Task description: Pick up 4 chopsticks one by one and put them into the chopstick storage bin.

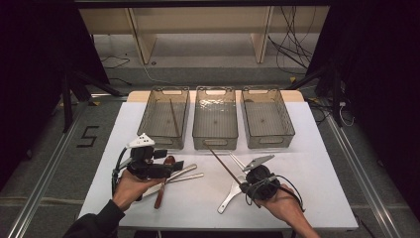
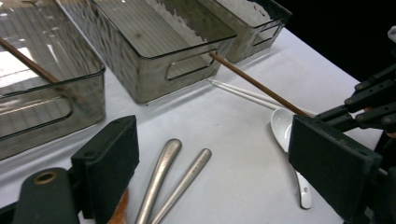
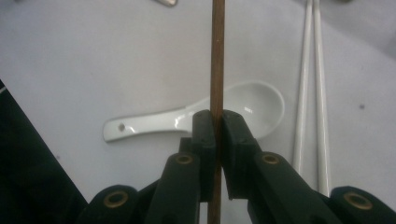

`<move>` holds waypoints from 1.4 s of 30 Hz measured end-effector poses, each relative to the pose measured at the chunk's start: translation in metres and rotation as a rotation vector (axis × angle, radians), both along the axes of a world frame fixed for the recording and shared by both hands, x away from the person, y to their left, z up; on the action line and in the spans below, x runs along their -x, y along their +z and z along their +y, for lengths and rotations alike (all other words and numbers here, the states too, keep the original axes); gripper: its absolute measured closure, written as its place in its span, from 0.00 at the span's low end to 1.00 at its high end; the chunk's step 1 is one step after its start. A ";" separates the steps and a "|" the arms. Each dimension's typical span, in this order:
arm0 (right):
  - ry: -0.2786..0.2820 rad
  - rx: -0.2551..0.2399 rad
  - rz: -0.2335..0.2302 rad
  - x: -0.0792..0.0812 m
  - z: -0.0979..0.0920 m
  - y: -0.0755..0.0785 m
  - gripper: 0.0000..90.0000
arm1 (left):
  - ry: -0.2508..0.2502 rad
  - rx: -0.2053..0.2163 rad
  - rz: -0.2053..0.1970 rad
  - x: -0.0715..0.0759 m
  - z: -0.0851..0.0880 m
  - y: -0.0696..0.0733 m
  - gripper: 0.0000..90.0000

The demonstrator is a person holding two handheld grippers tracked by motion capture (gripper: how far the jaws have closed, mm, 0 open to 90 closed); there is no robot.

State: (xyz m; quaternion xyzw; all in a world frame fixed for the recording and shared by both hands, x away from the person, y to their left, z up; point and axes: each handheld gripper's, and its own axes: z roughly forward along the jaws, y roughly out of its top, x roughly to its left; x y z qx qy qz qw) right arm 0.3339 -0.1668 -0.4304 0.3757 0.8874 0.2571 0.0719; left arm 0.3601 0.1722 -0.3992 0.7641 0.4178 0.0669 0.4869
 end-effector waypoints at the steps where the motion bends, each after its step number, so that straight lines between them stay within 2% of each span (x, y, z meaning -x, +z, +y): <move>1: 0.000 -0.009 -0.009 0.000 0.002 0.002 0.95 | 0.000 0.004 0.002 0.000 -0.001 0.000 0.17; 3: 0.005 -0.031 -0.028 -0.001 0.004 0.004 0.95 | -0.008 0.019 0.009 0.001 -0.005 0.001 0.17; 8: -0.004 -0.070 -0.067 -0.004 0.010 0.010 0.95 | -0.030 0.028 0.026 0.001 -0.014 -0.001 0.18; 12: -0.005 -0.109 -0.098 -0.004 0.013 0.014 0.95 | -0.031 0.049 0.045 0.000 -0.022 -0.002 0.18; 17: 0.009 -0.145 -0.139 -0.002 0.023 0.020 0.95 | -0.042 0.063 0.044 0.000 -0.032 -0.001 0.18; 22: 0.026 -0.182 -0.173 0.001 0.031 0.025 0.95 | -0.057 0.082 0.024 0.000 -0.041 0.001 0.18; 25: 0.030 -0.196 -0.181 0.002 0.035 0.026 0.94 | -0.056 0.100 0.018 0.000 -0.047 0.001 0.18; 28: 0.037 -0.214 -0.186 0.002 0.038 0.027 0.94 | -0.075 0.128 0.019 0.000 -0.055 0.001 0.18; 31: 0.042 -0.229 -0.197 0.004 0.043 0.028 0.94 | -0.077 0.136 0.011 -0.001 -0.061 0.000 0.22; 34: 0.048 -0.235 -0.196 0.005 0.045 0.027 0.94 | -0.085 0.147 0.025 -0.002 -0.065 -0.002 0.27; 42: 0.055 -0.261 -0.203 0.008 0.048 0.027 0.94 | -0.100 0.170 0.031 -0.002 -0.069 -0.003 0.47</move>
